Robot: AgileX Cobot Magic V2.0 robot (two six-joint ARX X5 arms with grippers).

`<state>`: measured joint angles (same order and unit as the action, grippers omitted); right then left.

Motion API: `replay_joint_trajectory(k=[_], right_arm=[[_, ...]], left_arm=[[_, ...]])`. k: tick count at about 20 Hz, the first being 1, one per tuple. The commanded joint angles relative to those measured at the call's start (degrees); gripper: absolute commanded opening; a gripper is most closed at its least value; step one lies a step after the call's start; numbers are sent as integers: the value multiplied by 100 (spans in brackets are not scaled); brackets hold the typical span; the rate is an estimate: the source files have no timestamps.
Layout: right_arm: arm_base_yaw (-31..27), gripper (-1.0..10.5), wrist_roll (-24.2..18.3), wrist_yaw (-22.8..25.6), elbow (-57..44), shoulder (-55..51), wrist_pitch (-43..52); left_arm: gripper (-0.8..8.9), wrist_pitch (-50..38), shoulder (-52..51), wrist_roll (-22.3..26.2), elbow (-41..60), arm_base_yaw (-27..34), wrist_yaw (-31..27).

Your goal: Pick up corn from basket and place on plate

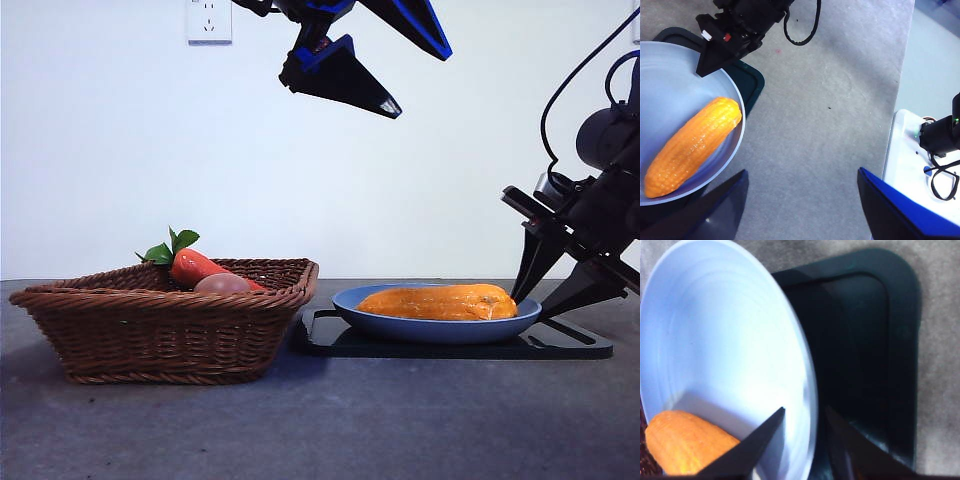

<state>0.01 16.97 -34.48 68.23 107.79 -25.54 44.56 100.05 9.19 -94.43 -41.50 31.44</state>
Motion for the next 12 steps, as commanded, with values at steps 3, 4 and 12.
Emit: replay_joint_trajectory(k=[3, 4, 12], right_arm=[[-114, 182, -7, 7, 164, -214, -210], [-170, 182, -81, 42, 164, -376, -317], [-68, 182, -1300, 295, 162, -2264, -2118]], left_arm=[[352, -28, 24, 42, -164, -39, 2], [352, -28, 24, 42, -164, -39, 2], [351, 11, 24, 42, -164, -9, 2]])
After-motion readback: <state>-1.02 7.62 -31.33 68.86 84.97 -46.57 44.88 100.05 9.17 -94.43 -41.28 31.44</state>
